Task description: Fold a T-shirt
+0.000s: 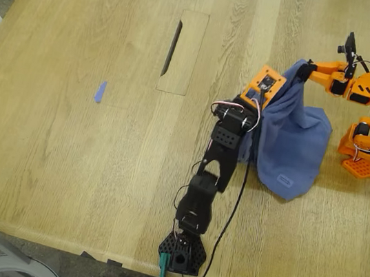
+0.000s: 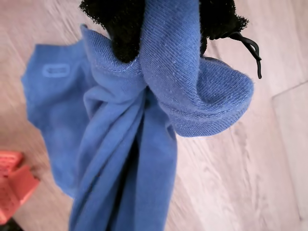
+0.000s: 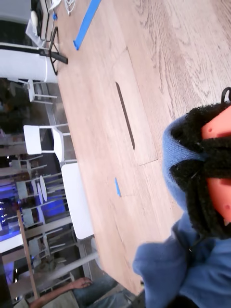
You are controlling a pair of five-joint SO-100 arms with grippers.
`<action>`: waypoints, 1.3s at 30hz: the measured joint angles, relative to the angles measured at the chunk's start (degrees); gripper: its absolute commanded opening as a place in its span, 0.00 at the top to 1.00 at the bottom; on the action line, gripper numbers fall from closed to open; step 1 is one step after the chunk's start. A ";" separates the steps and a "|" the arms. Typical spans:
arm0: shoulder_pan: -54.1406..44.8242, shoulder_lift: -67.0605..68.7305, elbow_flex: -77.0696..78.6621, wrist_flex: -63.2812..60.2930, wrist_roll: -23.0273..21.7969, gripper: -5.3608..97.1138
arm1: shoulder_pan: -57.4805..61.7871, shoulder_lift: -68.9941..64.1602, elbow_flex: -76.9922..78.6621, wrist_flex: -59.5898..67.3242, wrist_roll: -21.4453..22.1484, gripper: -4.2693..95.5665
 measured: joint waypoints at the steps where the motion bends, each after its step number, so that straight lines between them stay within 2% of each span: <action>1: -0.62 1.49 2.02 -0.18 -0.09 0.95 | 0.35 -0.35 0.70 -0.88 0.00 0.94; 8: -5.71 12.74 23.55 -10.11 -0.18 0.95 | 2.90 -4.48 3.69 -8.26 0.00 0.94; 22: -14.50 25.58 58.80 -43.86 -0.18 0.95 | 4.92 -16.96 13.97 -33.66 0.00 0.94; 33: -21.01 29.79 73.83 -60.47 0.18 0.95 | 7.56 -36.30 14.85 -54.84 0.00 0.94; 39: -23.64 31.11 78.84 -67.15 0.70 0.95 | 8.44 -45.97 10.11 -61.17 0.35 0.94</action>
